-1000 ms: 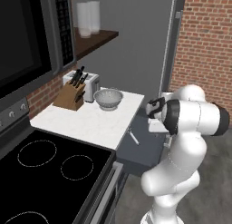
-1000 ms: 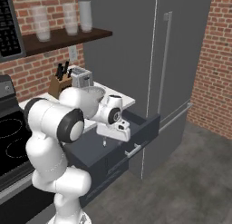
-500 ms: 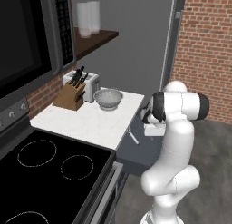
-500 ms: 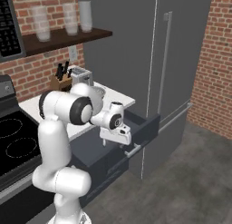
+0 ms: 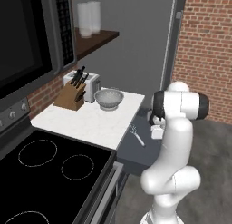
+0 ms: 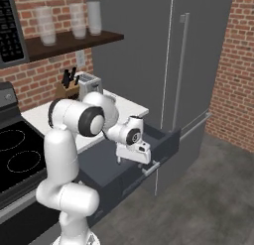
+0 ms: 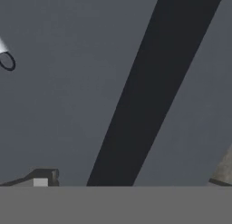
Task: Pick the whisk from the drawer and place it on the counter.
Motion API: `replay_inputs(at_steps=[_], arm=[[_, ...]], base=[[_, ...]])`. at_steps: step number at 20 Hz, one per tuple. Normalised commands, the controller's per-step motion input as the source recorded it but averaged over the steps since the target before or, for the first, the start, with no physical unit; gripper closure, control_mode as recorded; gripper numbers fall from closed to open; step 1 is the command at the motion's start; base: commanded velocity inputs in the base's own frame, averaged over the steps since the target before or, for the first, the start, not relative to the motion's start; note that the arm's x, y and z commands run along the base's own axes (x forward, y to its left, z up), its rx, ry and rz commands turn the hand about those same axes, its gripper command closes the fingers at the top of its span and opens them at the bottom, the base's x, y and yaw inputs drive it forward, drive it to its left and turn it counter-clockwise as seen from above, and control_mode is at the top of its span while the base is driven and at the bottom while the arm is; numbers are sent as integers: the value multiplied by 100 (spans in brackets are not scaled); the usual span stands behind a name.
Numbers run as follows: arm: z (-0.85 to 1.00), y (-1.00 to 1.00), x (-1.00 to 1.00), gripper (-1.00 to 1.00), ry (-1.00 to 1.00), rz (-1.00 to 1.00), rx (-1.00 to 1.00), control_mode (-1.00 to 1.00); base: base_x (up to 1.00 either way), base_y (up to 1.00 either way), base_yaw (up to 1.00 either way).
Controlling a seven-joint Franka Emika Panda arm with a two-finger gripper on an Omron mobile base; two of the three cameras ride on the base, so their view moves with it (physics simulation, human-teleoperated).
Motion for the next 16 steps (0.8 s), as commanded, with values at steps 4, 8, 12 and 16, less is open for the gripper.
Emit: replay_inputs(at_steps=[4, 8, 12, 16], arm=[[-12, -100, -100, -100, 3, -1, 17, -100], [-10, -100, -100, -100, 0, 0, 17, -100], [27, -82, -92, -100, -15, 2, 17, -100], [86, 44, -33, -100, -29, 10, -2, -100]], base=[[0, 0, 0], [0, 0, 0], [0, 0, 0], [0, 0, 0]])
